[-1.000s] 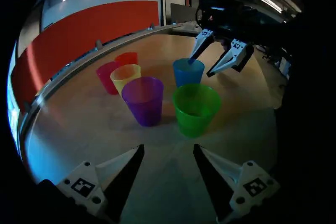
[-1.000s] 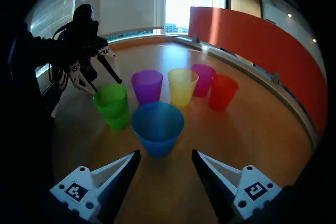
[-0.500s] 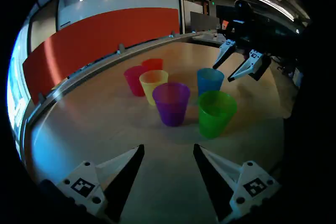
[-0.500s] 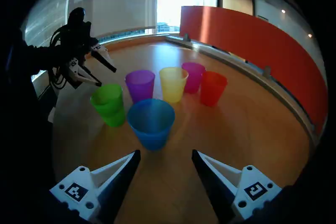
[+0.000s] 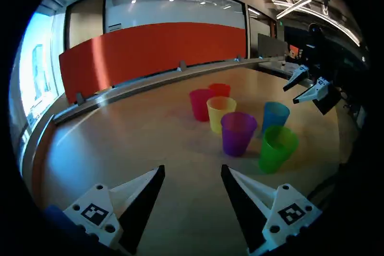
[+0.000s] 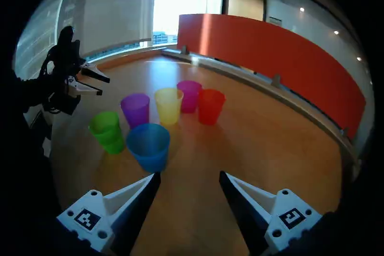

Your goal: Pour water

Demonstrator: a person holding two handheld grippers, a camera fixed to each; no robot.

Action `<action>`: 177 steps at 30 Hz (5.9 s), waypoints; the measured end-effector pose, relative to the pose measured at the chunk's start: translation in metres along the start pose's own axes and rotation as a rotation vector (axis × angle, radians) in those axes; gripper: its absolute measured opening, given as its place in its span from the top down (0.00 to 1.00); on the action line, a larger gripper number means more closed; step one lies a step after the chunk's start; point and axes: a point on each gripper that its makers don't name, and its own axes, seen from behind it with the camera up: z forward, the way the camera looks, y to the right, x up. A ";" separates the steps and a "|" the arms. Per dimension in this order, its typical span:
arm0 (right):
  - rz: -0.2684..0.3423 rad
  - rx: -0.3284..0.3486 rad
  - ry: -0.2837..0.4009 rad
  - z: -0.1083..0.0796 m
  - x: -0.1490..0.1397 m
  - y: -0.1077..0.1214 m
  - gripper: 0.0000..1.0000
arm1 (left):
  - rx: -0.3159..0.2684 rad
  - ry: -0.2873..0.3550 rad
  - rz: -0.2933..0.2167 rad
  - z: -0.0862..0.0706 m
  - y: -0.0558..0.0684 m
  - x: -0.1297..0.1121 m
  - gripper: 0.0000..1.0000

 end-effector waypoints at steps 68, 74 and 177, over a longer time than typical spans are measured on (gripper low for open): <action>0.327 -0.736 0.671 -0.114 0.102 0.122 0.04 | 0.482 0.521 -0.226 -0.061 -0.093 0.124 0.14; 0.298 -0.730 0.645 -0.109 0.099 0.116 0.04 | 0.519 0.512 -0.232 -0.061 -0.099 0.117 0.14; 0.251 -0.783 0.578 -0.108 0.101 0.109 0.04 | 0.571 0.445 -0.202 -0.020 -0.097 0.032 0.13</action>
